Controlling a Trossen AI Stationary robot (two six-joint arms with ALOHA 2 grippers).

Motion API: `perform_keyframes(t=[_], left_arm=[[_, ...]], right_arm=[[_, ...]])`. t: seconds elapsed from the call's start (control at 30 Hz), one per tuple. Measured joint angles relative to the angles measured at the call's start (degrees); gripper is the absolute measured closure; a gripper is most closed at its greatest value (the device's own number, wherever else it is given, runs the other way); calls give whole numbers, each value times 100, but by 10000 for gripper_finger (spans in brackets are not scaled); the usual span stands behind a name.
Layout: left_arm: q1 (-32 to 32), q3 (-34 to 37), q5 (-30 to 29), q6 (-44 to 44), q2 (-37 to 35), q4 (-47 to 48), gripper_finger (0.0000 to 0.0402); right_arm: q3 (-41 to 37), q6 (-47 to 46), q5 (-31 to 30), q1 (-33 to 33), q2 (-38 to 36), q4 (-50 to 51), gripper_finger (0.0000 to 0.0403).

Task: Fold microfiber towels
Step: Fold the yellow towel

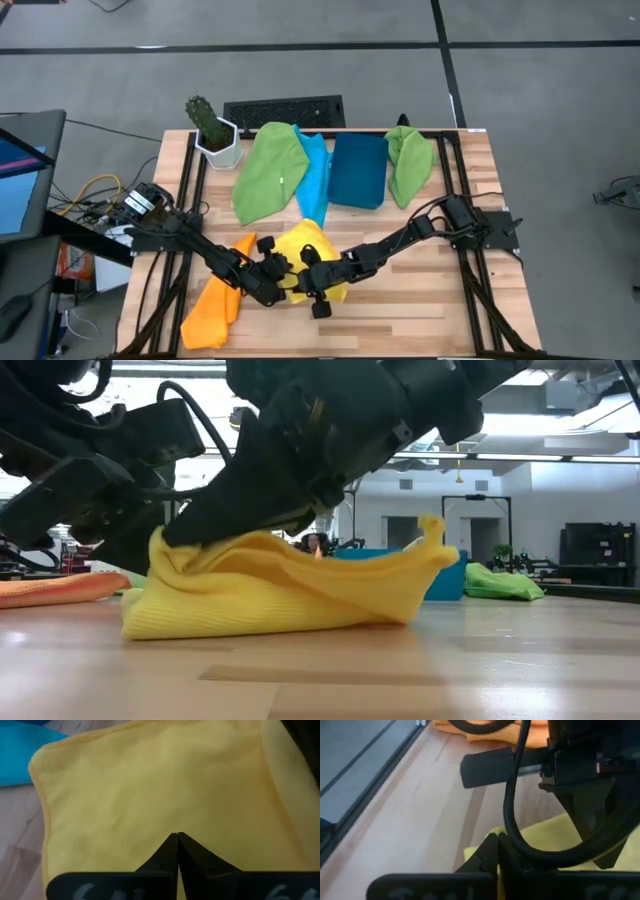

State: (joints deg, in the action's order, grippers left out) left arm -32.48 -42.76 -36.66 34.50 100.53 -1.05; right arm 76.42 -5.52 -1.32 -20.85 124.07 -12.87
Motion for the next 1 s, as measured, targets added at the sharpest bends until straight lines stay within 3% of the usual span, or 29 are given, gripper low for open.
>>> perform_keyframes(t=[0.17, 0.37, 0.5, 1.0], left_arm=[[62, -36, 64, -265, -65, 88, 401], [-5, -556, -7, -145, -911, 1626, 401], [-49, -508, 204, -12, -1050, 2147, 401], [260, -212, 828, -869, -21, 1205, 402]], right_arm=[[0, -39, -9, -6, 0, 46, 380], [0, -195, -18, -12, 0, 60, 373], [0, -197, -27, -12, 0, 79, 376], [0, -172, -23, -10, 0, 58, 375]])
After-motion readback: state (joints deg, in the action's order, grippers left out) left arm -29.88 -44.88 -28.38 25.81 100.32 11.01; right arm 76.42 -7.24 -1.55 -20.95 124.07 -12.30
